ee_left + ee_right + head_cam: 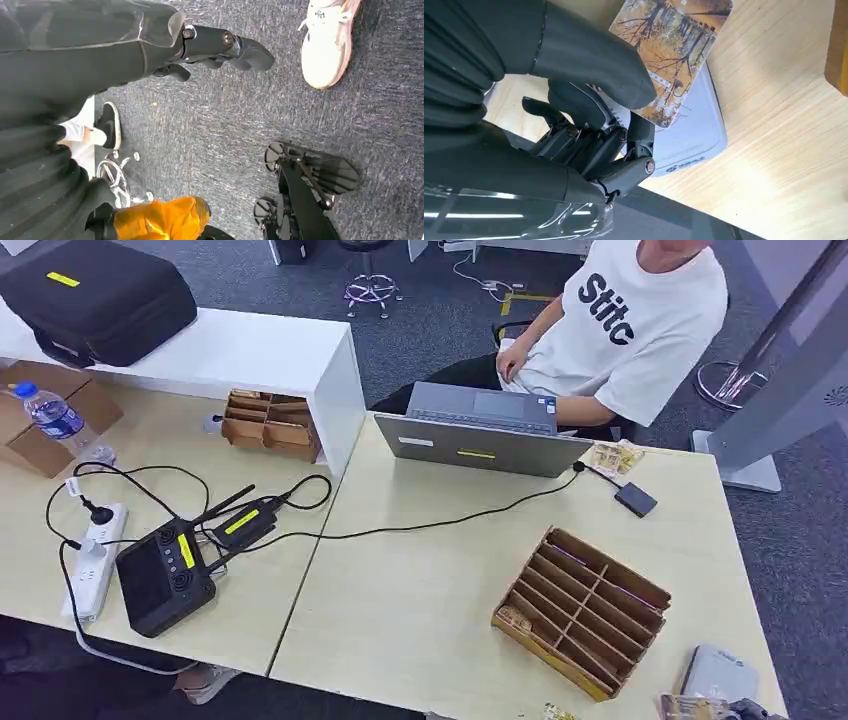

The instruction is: Pass the card to the sensor for recognition and then transmit it.

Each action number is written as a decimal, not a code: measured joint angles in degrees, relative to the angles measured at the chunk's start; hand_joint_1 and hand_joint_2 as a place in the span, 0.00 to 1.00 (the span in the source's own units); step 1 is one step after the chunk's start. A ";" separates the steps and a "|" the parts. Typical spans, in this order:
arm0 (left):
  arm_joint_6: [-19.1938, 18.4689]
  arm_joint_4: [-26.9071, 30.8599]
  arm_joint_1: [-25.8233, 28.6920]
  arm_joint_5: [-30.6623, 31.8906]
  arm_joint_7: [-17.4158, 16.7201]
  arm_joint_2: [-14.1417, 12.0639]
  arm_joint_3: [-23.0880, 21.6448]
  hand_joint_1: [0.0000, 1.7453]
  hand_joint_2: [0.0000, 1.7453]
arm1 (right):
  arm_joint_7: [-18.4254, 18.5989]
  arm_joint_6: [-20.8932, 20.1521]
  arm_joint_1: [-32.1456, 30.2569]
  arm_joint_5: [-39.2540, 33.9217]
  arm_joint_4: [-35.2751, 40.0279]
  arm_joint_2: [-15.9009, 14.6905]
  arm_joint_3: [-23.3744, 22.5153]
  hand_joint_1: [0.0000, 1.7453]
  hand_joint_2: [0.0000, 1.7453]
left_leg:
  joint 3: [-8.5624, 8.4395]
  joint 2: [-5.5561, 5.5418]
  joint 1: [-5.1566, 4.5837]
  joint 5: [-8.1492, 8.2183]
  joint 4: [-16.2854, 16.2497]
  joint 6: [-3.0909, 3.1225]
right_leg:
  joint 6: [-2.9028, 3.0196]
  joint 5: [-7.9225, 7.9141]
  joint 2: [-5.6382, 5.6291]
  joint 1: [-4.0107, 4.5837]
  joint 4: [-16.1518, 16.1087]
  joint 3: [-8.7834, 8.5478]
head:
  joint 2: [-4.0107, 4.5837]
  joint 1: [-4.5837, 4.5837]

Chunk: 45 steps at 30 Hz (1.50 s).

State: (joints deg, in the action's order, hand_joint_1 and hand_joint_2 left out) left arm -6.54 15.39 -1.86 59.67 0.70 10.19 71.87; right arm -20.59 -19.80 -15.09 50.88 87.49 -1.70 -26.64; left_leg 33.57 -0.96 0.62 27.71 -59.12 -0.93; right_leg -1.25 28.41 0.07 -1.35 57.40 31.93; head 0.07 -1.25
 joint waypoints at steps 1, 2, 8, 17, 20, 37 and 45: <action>0.00 0.00 0.00 0.00 0.00 0.00 0.00 0.00 1.00 | 0.00 0.00 0.00 0.00 0.00 0.00 0.02 1.00 1.00 | 0.00 0.00 0.00 0.00 0.00 0.00 | 0.00 0.00 0.00 0.00 0.00 0.00 | 0.00 0.00; 0.00 0.00 -0.01 0.00 0.00 0.00 0.00 0.00 1.00 | 0.00 0.00 0.00 0.00 0.00 0.00 0.02 1.00 1.00 | 0.00 0.00 0.00 0.00 0.00 0.00 | 0.00 0.00 0.00 0.00 0.00 0.00 | 0.00 0.00; 0.00 0.00 -0.01 0.00 0.00 0.00 0.00 0.00 1.00 | 0.00 0.00 -0.01 -0.02 0.00 0.00 0.04 1.00 1.00 | 0.00 0.00 0.00 0.00 0.00 0.00 | 0.00 0.00 0.00 0.00 0.00 0.00 | 0.00 0.00; 0.09 0.00 -0.01 -0.15 0.09 0.07 0.46 0.00 1.00 | -2.17 1.13 -0.43 -4.87 3.68 -0.85 0.11 1.00 1.00 | 0.01 0.01 -0.03 0.00 0.00 0.01 | -0.01 0.00 -0.01 -0.03 0.00 0.01 | 0.00 0.00; 0.39 0.00 -0.03 -0.09 0.07 0.18 0.92 0.00 1.00 | 0.00 3.65 -0.35 -4.19 8.57 -2.49 0.11 1.00 1.00 | 0.02 0.02 -0.04 0.00 0.00 0.01 | -0.01 0.00 -0.02 -0.04 0.00 0.00 | 0.00 0.00; -0.13 0.00 -1.07 4.11 -0.79 0.09 1.42 0.00 1.00 | 13.73 9.66 24.78 -4.81 11.06 -22.08 21.60 1.00 1.00 | 0.10 -0.03 -0.07 -0.23 -0.11 0.10 | -0.10 -0.24 -0.03 -0.08 0.05 0.01 | 0.00 0.02; -0.13 0.00 -1.12 4.11 -0.79 0.07 1.42 0.00 1.00 | 13.75 9.70 25.71 -4.96 9.90 -23.82 24.04 1.00 1.00 | 0.15 -0.01 -0.08 -0.12 -0.10 0.16 | -0.14 -0.19 -0.04 -0.09 0.04 0.06 | 0.00 0.02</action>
State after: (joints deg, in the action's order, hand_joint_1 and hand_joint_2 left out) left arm -6.67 15.39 -2.98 63.78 -0.09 10.25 73.29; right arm -6.84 -10.10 10.61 45.92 97.39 -25.53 -2.60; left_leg 33.72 -0.97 0.55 27.59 -59.23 -0.77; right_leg -1.39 28.23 0.03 -1.44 57.44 31.99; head 0.07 -1.22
